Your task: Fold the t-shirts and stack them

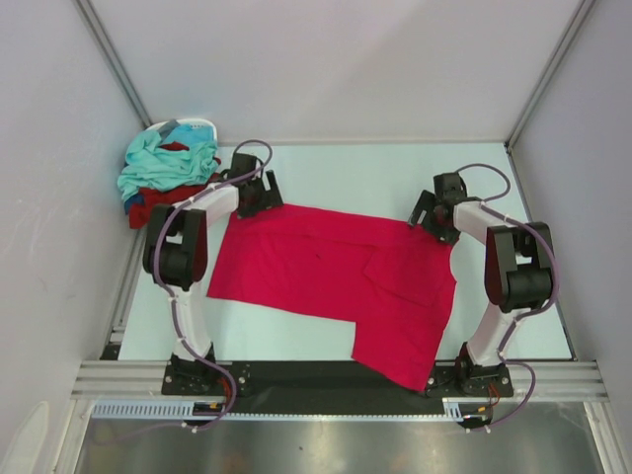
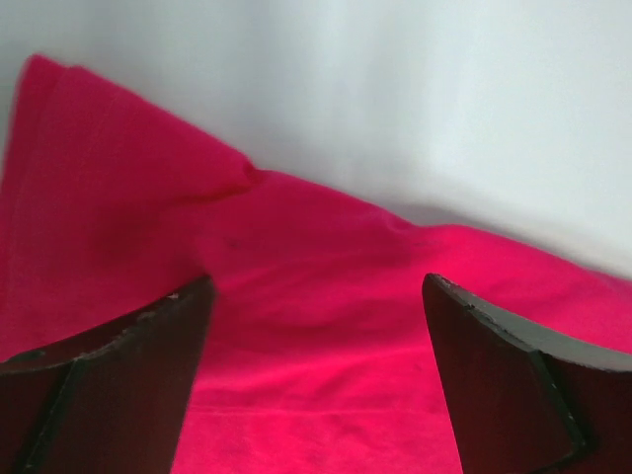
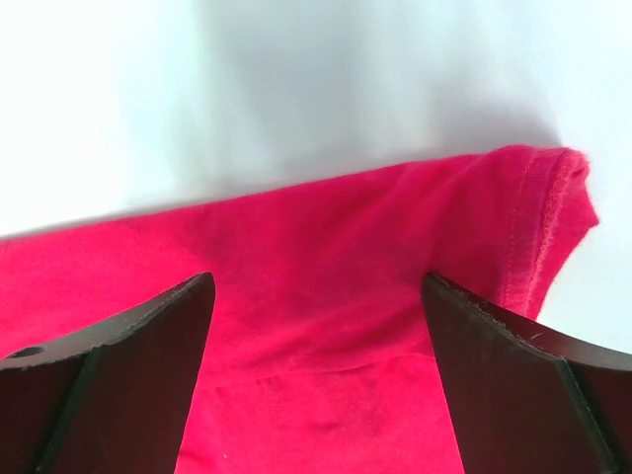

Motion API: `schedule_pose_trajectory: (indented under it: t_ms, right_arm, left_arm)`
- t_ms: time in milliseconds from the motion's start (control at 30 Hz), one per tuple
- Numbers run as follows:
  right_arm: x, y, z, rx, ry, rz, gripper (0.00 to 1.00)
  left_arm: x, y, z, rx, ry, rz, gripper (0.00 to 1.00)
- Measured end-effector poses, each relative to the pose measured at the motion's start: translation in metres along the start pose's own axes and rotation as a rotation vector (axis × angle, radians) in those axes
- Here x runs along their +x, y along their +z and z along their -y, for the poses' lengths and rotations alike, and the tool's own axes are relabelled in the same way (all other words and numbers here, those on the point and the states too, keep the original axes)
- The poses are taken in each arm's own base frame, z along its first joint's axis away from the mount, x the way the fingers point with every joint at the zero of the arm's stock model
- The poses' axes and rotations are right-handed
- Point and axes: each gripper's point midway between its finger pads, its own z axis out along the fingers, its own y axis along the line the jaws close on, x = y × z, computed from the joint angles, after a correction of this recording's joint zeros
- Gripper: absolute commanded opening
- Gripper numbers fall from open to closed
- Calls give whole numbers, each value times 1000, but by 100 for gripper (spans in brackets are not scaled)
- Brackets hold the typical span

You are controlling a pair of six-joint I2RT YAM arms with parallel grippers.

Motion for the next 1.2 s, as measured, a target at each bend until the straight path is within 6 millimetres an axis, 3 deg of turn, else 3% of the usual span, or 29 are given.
schedule_pose_trajectory:
  t_ms: [67,367,900,1200]
  right_arm:
    - [-2,1,1,1,5,4,93]
    - [-18,14,-3,25,-2,-11,93]
    - [-97,59,-28,3,-1,36,93]
    - [-128,75,-37,-35,19,58,93]
  left_arm:
    - [6,6,-8,-20,-14,-22,94]
    - [-5,13,-8,-36,-54,-39,94]
    - [-45,42,11,8,-133,-57,94]
    - [-63,56,23,41,-169,-50,94]
